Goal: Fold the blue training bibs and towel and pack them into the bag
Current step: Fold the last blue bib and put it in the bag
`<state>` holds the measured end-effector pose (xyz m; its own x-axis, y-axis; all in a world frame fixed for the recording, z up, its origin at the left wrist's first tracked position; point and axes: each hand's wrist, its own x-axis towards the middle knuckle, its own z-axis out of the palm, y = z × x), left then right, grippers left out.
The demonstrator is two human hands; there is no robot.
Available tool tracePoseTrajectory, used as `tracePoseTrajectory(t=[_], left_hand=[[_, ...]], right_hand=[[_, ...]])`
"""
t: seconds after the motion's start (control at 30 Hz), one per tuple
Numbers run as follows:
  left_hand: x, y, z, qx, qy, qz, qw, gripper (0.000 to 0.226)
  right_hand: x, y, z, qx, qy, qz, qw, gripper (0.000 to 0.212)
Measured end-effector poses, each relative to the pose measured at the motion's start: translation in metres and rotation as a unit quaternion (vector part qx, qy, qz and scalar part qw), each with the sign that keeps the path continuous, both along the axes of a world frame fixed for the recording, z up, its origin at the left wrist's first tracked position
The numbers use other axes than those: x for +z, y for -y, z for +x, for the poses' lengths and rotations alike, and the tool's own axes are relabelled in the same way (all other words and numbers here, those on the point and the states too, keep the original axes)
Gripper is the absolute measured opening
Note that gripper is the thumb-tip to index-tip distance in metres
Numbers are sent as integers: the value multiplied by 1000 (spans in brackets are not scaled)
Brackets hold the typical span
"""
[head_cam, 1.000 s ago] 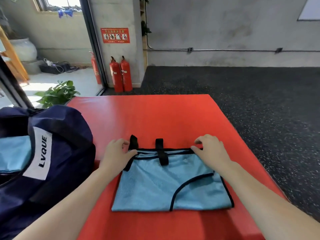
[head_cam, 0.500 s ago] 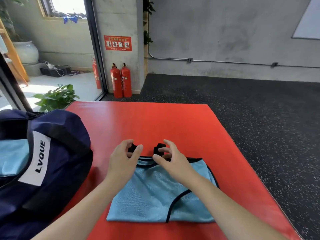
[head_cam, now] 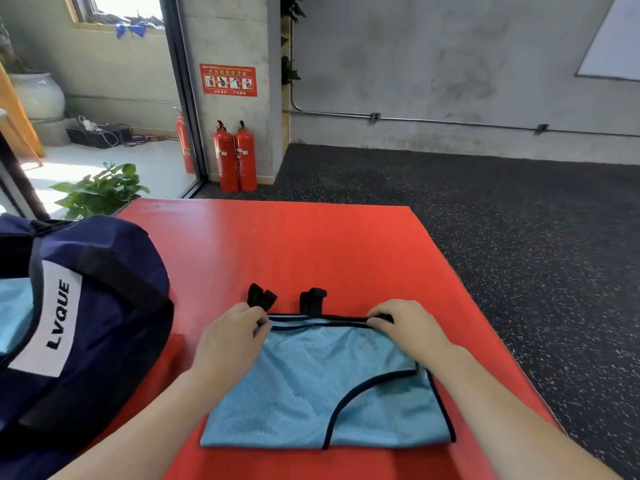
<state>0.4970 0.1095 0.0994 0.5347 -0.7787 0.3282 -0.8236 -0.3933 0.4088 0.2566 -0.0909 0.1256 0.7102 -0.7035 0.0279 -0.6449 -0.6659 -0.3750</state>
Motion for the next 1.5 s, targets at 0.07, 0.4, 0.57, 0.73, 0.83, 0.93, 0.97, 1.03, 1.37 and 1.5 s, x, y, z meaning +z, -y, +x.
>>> tracePoseTrajectory(t=[0.07, 0.4, 0.57, 0.73, 0.83, 0.93, 0.97, 1.03, 1.37, 1.5], left_hand=[[-2, 3, -7, 3, -28, 12, 1000, 8], [-9, 81, -41, -72, -6, 171, 983, 64], [4, 104, -82, -145, 17, 230, 962, 65], [16, 75, -92, -170, 10, 194, 966, 54], [23, 27, -87, -217, -48, 120, 968, 42], [21, -26, -88, -242, -60, 111, 962, 37], [18, -40, -88, -241, -57, 119, 962, 39], [9, -59, -88, -243, -57, 136, 959, 43], [4, -86, -94, -228, -72, 190, 952, 90], [7, -90, -94, -225, -57, 184, 955, 82]], right_hand=[[1, 3, -8, 0, 0, 13, 1000, 15], [16, -17, -42, 53, -107, 65, 991, 27], [18, -40, -59, 97, -100, 79, 987, 27], [18, -49, -72, 118, -51, 37, 991, 22], [18, -64, -77, 159, -13, 30, 987, 24], [16, -82, -83, 210, -35, 35, 977, 32], [14, -87, -84, 225, -53, 27, 972, 36], [9, -91, -86, 245, -90, 3, 965, 44], [0, -99, -74, 175, -35, -9, 984, 35], [14, -97, -76, 90, 31, 113, 989, 27]])
